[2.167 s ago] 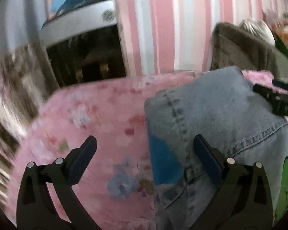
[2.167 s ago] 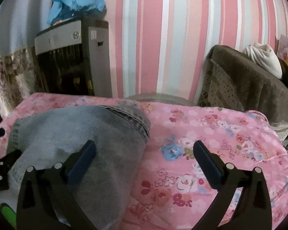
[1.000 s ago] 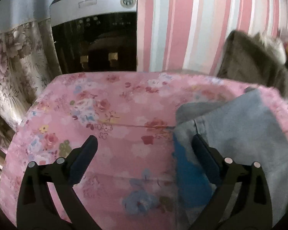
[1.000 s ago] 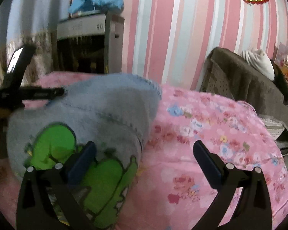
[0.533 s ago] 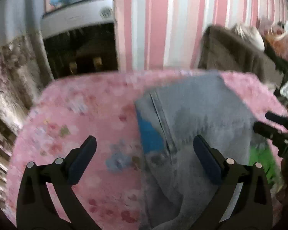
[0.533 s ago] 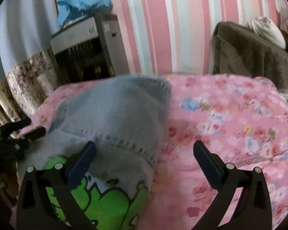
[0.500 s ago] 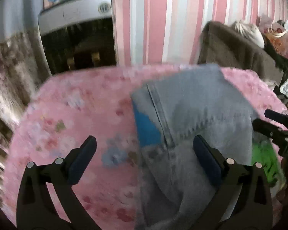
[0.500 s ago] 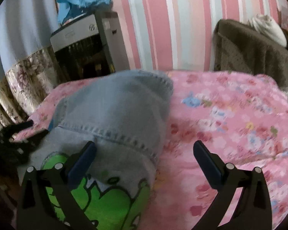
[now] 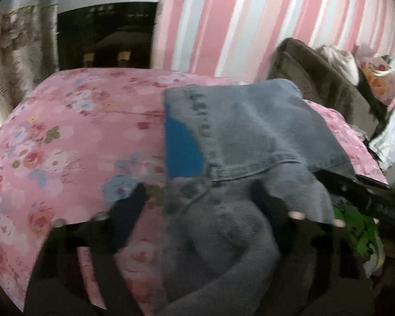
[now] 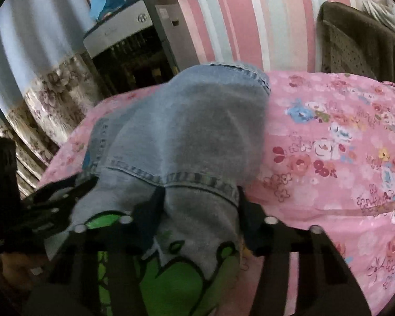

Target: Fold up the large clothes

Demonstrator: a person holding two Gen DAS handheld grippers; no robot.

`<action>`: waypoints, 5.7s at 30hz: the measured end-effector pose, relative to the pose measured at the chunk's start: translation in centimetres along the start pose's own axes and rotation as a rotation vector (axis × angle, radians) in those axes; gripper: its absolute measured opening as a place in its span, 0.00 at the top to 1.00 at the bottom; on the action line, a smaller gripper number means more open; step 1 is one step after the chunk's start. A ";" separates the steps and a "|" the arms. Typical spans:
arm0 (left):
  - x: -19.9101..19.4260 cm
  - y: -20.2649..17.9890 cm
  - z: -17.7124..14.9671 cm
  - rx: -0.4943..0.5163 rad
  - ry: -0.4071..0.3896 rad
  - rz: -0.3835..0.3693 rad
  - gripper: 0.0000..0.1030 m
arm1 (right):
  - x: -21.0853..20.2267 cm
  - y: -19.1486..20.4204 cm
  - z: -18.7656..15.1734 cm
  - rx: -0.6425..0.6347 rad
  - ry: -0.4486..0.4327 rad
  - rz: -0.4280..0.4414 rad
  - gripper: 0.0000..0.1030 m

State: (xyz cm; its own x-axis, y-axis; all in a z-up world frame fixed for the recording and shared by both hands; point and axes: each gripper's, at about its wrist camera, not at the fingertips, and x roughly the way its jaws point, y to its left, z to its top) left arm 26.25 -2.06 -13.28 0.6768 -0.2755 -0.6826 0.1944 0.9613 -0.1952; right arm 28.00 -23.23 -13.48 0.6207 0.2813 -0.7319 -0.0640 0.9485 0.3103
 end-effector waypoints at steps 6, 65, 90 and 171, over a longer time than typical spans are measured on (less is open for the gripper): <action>-0.5 -3.6 1.2 0.057 -0.066 0.040 0.68 | -2.6 0.0 1.9 -0.069 -0.069 0.033 0.71; -17.4 -10.2 -11.6 0.123 -0.513 0.320 0.03 | -22.4 -0.7 -13.2 -0.155 -0.522 -0.385 0.02; -16.2 -9.3 -11.4 0.089 -0.455 0.309 0.03 | -21.4 -2.5 -14.0 -0.087 -0.538 -0.412 0.02; -15.9 -9.4 -11.1 0.068 -0.446 0.347 0.03 | -21.3 -2.4 -14.1 -0.095 -0.527 -0.413 0.02</action>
State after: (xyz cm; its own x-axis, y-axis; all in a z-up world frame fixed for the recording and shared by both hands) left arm 5.76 -6.73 -8.37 0.9407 0.0687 -0.3322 -0.0574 0.9974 0.0435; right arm 3.96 -29.40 -7.19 0.9055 -0.1931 -0.3779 0.2068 0.9784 -0.0042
